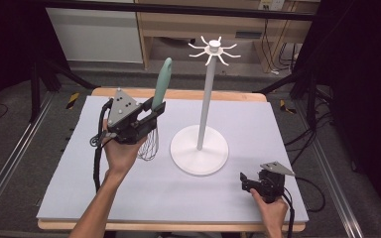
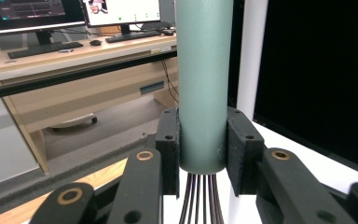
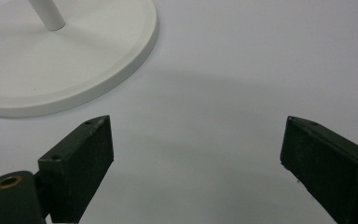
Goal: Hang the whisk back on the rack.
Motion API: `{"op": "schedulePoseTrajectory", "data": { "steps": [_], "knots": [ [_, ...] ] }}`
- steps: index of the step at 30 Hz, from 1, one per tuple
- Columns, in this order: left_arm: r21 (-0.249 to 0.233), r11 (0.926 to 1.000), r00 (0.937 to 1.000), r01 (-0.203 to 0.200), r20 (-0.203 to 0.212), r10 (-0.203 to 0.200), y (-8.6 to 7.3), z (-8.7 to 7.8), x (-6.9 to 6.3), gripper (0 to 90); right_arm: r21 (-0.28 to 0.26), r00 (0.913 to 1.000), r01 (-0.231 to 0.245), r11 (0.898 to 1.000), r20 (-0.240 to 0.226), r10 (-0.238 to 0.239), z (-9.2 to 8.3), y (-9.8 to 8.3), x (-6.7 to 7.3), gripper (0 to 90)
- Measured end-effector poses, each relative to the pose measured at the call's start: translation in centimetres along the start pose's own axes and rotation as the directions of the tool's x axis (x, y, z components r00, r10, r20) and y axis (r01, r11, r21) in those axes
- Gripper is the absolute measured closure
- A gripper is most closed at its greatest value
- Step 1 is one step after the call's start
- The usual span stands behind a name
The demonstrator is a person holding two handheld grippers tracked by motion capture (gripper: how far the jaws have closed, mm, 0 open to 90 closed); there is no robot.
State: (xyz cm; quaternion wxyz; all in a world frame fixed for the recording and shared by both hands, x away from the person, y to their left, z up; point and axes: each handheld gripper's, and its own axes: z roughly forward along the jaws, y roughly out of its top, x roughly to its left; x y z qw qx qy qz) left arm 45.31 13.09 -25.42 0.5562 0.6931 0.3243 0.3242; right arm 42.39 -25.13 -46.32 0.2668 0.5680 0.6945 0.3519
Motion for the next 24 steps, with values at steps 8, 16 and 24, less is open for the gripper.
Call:
{"op": "schedulePoseTrajectory", "data": {
  "steps": [8, 16, 24],
  "knots": [
    [0.003, 1.0, 0.9999, 0.0, -0.015, 0.0, 1.1, 1.3, 0.3, 68.6, -0.002, 1.0, -0.001, 1.0, -0.001, 0.001, 0.0, 0.0, 0.0, 9.8],
    [0.001, 1.0, 0.9994, 0.0, -0.034, 0.0, 2.3, 3.0, 0.6, 68.6, -0.003, 1.0, -0.002, 1.0, -0.002, 0.002, 0.0, 0.0, -0.1, 9.8],
    [0.007, 1.0, 0.9993, -0.005, -0.038, 0.006, 2.3, 4.3, 0.5, 68.6, -0.003, 1.0, -0.002, 1.0, -0.003, 0.002, 0.0, 0.0, -0.1, 9.8]
  ]
}}
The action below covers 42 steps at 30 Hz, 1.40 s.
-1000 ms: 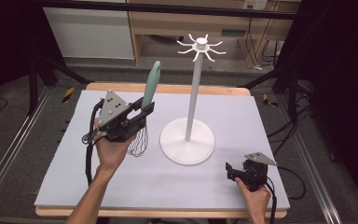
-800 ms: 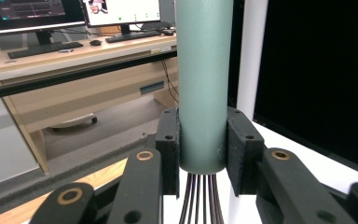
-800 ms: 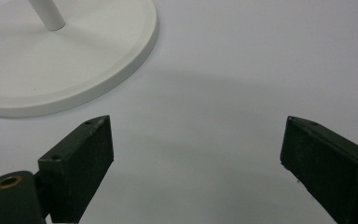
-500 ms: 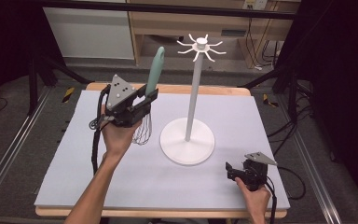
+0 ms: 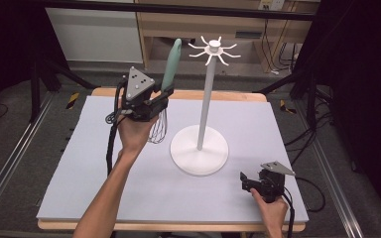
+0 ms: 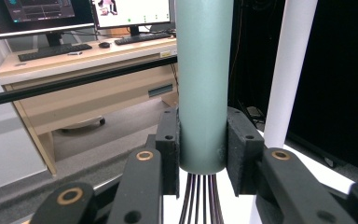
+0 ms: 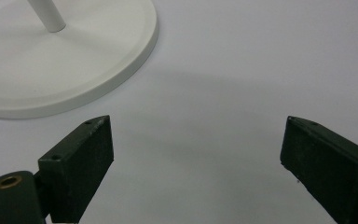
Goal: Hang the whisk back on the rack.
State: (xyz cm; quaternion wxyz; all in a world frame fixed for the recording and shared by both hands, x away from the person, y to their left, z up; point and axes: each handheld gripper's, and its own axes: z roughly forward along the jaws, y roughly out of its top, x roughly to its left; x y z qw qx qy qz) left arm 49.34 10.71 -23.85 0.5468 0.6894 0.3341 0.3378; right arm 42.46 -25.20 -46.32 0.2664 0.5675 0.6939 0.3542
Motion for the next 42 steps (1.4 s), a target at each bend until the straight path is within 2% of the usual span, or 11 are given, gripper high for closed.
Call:
{"op": "schedulePoseTrajectory", "data": {
  "steps": [10, 14, 20, 24, 33, 42],
  "knots": [
    [-0.002, 1.0, 1.0, 0.001, -0.01, -0.001, -0.1, 1.6, 0.2, 68.6, 0.0, 1.0, -0.002, 1.0, -0.003, 0.002, -0.1, 0.0, 0.0, 9.8],
    [-0.004, 1.0, 1.0, 0.0, -0.006, 0.0, 0.1, 1.7, 0.1, 68.6, 0.001, 1.0, -0.003, 1.0, -0.003, 0.003, -0.1, -0.1, 0.1, 9.8],
    [-0.007, 0.9997, 0.9997, -0.023, -0.002, 0.023, 0.4, 1.6, -0.4, 68.6, 0.003, 1.0, -0.005, 1.0, -0.002, 0.005, -0.1, -0.1, 0.0, 9.8],
    [0.001, 0.9992, 0.999, -0.041, -0.016, 0.041, 0.4, 1.6, -0.6, 68.5, 0.003, 1.0, -0.005, 1.0, -0.002, 0.005, -0.1, -0.1, 0.0, 9.8],
    [0.02, 0.9992, 0.9986, -0.036, -0.038, 0.037, 0.4, 2.0, -0.3, 68.6, 0.003, 1.0, -0.004, 1.0, -0.001, 0.004, -0.1, -0.1, 0.0, 9.8],
    [0.023, 0.9979, 0.9969, -0.061, -0.048, 0.062, 0.5, 2.1, -0.7, 68.5, 0.003, 1.0, -0.004, 1.0, -0.001, 0.004, -0.1, -0.1, 0.0, 9.8]
  ]
}}
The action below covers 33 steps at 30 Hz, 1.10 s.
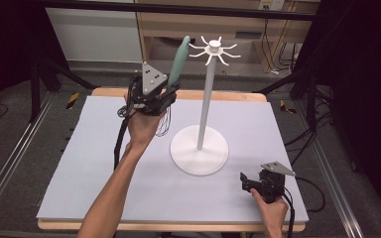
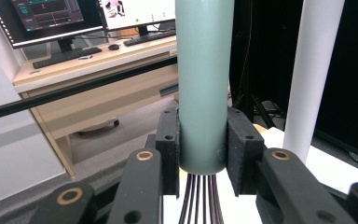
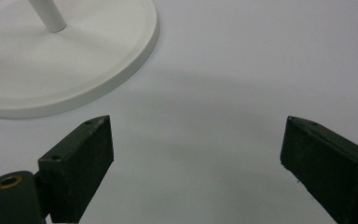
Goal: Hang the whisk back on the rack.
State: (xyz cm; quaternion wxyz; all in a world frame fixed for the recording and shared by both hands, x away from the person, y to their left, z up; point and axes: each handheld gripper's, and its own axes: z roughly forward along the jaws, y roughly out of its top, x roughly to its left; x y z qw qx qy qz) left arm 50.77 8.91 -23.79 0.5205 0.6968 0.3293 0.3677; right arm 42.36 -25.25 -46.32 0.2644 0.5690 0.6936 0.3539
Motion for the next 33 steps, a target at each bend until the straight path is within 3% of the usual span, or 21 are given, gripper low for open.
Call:
{"op": "schedulePoseTrajectory", "data": {
  "steps": [5, 21, 33],
  "knots": [
    [0.002, 0.9998, 0.9998, -0.018, -0.01, 0.018, 0.0, 0.2, -0.4, 68.5, -0.001, 1.0, 0.0, 1.0, 0.0, 0.0, 0.0, 0.0, 0.0, 9.8],
    [-0.007, 0.9995, 0.9994, -0.031, 0.012, 0.031, -0.1, 0.9, -2.0, 68.5, -0.006, 1.0, -0.001, 1.0, -0.002, 0.001, 0.0, 0.0, 0.0, 9.8],
    [-0.016, 0.9998, 0.9997, -0.007, 0.021, 0.008, -0.6, 1.1, -1.9, 68.3, -0.005, 1.0, -0.002, 1.0, -0.002, 0.002, 0.0, 0.0, -0.1, 9.8]
  ]
}}
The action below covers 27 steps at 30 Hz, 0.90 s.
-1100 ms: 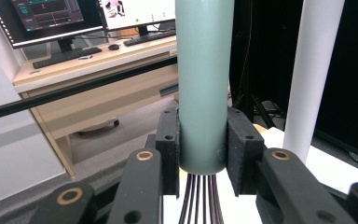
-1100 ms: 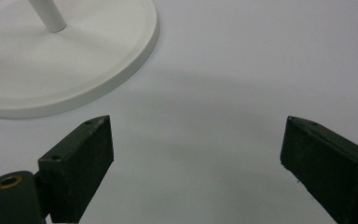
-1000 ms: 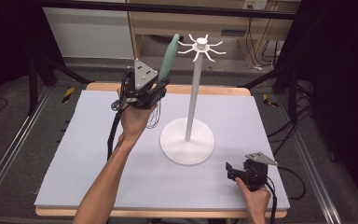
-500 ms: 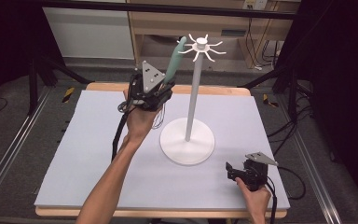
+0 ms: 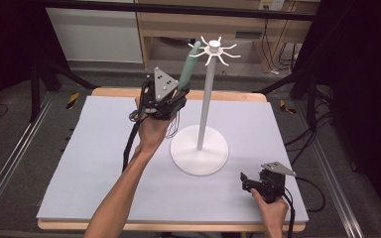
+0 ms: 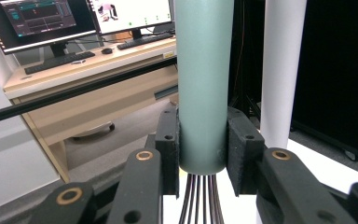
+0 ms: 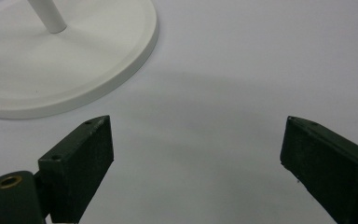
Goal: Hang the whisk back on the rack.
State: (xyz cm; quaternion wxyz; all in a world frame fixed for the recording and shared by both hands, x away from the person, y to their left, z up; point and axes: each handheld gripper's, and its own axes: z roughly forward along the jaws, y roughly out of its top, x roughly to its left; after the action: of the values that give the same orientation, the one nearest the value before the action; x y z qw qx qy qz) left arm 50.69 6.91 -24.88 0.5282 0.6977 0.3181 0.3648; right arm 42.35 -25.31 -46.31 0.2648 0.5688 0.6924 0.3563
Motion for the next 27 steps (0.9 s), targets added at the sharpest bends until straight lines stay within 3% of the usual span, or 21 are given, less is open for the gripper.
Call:
{"op": "schedulePoseTrajectory", "data": {
  "steps": [6, 18, 27],
  "knots": [
    [-0.01, 0.9998, 0.9998, 0.018, 0.002, -0.018, -0.3, 0.2, 0.2, 67.8, 0.001, 1.0, 0.001, 1.0, -0.001, -0.001, 0.0, 0.0, 0.0, 9.8],
    [-0.01, 0.9999, 0.9997, 0.011, 0.024, -0.01, -0.4, 0.3, 0.0, 64.6, 0.005, 1.0, -0.004, 1.0, -0.003, 0.005, 0.0, 0.0, 0.1, 9.8],
    [0.003, 0.9995, 0.9985, 0.03, 0.045, -0.03, -1.4, -0.9, 0.6, 59.0, 0.004, 1.0, -0.002, 1.0, 0.004, 0.002, 0.0, 0.0, -0.1, 9.8]
  ]
}}
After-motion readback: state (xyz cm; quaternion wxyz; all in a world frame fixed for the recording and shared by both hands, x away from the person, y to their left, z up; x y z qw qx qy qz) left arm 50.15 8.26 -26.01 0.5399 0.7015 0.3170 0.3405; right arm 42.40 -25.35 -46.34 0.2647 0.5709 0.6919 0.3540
